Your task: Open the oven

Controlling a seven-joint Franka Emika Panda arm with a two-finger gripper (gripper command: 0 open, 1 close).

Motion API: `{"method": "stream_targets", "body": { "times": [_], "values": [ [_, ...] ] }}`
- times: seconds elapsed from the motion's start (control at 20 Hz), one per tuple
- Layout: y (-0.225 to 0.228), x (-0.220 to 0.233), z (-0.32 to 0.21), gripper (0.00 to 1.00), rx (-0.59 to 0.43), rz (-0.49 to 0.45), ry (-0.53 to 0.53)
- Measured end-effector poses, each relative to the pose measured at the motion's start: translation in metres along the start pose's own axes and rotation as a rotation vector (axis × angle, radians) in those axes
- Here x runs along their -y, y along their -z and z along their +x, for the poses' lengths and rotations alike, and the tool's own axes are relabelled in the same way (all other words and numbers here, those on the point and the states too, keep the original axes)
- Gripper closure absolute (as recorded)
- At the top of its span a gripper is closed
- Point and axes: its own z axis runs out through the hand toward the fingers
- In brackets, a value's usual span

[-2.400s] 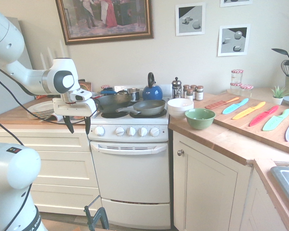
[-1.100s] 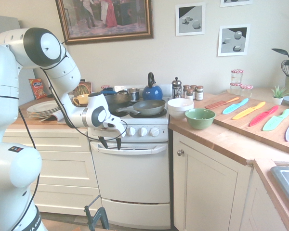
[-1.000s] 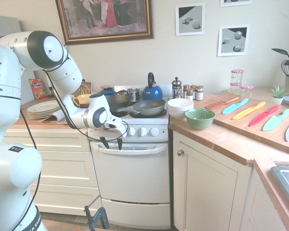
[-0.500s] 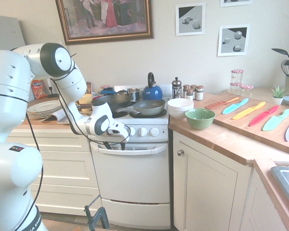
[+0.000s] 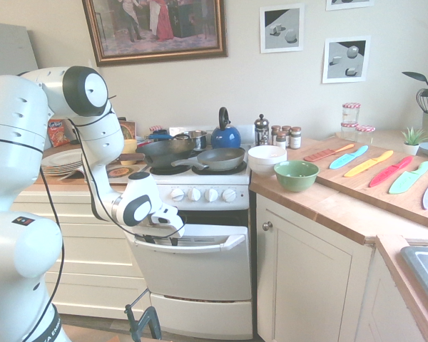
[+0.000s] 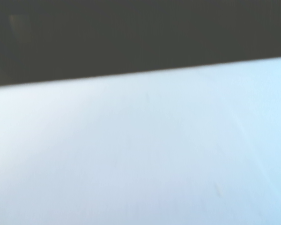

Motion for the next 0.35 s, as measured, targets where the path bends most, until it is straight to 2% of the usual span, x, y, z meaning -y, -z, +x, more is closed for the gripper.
{"method": "stream_targets", "body": {
  "times": [0.35],
  "values": [
    [0.001, -0.048, -0.016, 0.0, 0.03, -0.008, -0.019]
  ]
}}
